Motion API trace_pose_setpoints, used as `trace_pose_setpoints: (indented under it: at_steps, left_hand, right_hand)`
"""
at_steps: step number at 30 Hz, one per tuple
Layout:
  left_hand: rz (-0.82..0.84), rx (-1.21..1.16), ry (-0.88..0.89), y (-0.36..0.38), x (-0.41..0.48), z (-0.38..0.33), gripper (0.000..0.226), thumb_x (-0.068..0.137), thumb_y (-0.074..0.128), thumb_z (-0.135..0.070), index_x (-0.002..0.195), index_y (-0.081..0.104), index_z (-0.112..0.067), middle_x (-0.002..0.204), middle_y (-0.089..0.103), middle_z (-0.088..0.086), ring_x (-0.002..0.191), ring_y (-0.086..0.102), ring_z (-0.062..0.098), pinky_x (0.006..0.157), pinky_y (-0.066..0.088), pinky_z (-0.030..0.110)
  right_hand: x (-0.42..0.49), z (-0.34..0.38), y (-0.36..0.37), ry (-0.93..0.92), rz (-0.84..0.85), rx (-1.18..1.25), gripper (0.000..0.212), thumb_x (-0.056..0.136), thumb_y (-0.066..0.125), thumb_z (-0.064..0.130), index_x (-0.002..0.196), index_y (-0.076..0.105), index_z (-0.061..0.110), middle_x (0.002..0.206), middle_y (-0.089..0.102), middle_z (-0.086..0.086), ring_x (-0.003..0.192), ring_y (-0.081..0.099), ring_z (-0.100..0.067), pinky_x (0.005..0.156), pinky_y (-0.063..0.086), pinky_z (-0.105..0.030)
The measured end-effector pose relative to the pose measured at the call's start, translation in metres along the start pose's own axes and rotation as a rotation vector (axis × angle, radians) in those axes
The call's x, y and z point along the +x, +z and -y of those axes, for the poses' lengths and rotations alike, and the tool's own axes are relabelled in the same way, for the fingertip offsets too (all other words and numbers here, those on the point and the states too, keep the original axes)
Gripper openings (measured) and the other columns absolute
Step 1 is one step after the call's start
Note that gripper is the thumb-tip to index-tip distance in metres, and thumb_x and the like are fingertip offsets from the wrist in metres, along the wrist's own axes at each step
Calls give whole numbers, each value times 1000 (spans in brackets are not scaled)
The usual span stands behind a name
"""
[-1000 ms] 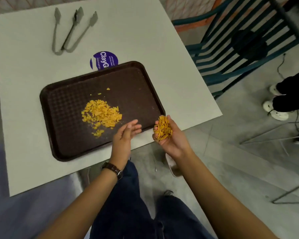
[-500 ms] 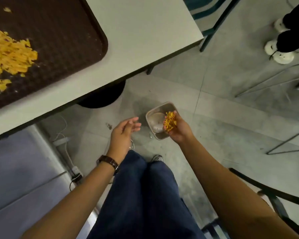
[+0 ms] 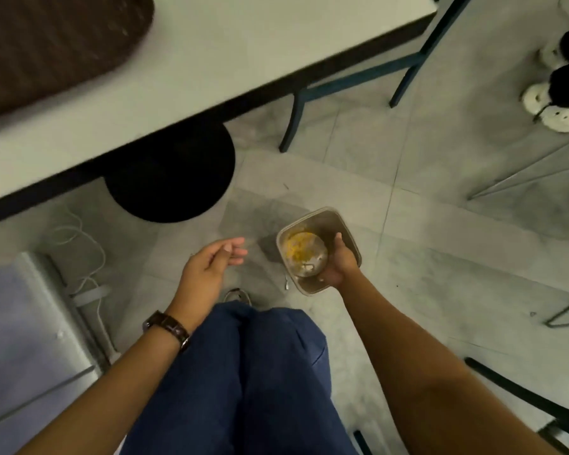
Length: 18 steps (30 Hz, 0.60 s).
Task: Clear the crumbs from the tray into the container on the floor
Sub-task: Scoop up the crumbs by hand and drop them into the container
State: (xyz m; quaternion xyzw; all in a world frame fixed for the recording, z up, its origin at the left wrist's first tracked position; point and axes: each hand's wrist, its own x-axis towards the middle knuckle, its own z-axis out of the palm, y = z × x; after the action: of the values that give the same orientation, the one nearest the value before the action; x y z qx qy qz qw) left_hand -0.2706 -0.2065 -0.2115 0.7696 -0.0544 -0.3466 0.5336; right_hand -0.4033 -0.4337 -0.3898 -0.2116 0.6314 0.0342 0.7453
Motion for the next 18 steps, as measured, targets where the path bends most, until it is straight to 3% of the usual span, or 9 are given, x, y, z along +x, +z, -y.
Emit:
trace_pose_setpoints:
  at_steps: [2, 4, 6, 8, 11, 14, 18]
  left_hand:
    - [21, -17, -4, -1, -23, -29, 26, 97, 40, -16, 96, 63, -28, 92, 68, -5, 88, 65, 9, 89, 47, 23]
    - [40, -25, -9, -5, -55, -68, 25, 97, 40, -16, 99, 62, -27, 93, 68, -4, 90, 64, 13, 91, 47, 27]
    - [60, -42, 3, -8, -85, -105, 24, 97, 41, -16, 100, 62, -26, 94, 68, -3, 92, 64, 15, 93, 47, 29]
    - [74, -47, 7, -13, -117, -144, 25, 97, 40, -17, 99, 62, -29, 95, 68, -3, 93, 64, 15, 93, 47, 29]
    - [58, -56, 47, -23, -157, -189, 27, 97, 40, -17, 98, 62, -31, 95, 68, -2, 93, 64, 15, 90, 47, 26]
    - [20, -61, 107, -36, -184, -218, 25, 97, 40, -18, 100, 63, -29, 96, 69, -5, 91, 65, 8, 81, 46, 14]
    - [-104, -110, 158, -60, -201, -236, 24, 97, 40, -17, 106, 62, -18, 98, 68, 2, 91, 65, 14, 84, 47, 16]
  right_hand:
    - [-100, 18, 32, -11, 34, 47, 60, 91, 43, 55, 123, 48, 5, 122, 55, -12, 117, 49, -30, 98, 38, -53]
    - [-183, 29, 48, -35, 50, 70, 40, 100, 32, 39, 118, 50, 9, 113, 53, -14, 110, 48, -31, 97, 37, -49]
    - [-241, 36, 52, -77, 82, 66, 33, 99, 37, 35, 107, 55, 9, 105, 55, -13, 92, 54, -28, 78, 47, -43]
    - [-298, 42, 56, -105, 84, 40, 27, 99, 39, 34, 91, 55, 14, 94, 55, -7, 74, 53, -21, 62, 43, -36]
    - [-373, 46, 66, -111, 226, 7, 26, 99, 38, 30, 87, 54, 15, 92, 57, -8, 79, 56, -20, 70, 44, -33]
    - [-422, 47, 77, -173, 388, -37, 23, 99, 38, 28, 96, 56, 14, 100, 62, -10, 90, 60, -23, 80, 45, -34]
    - [-463, 45, 95, -230, 525, -133, 27, 99, 36, 29, 106, 57, 14, 113, 64, -12, 106, 59, -27, 91, 44, -38]
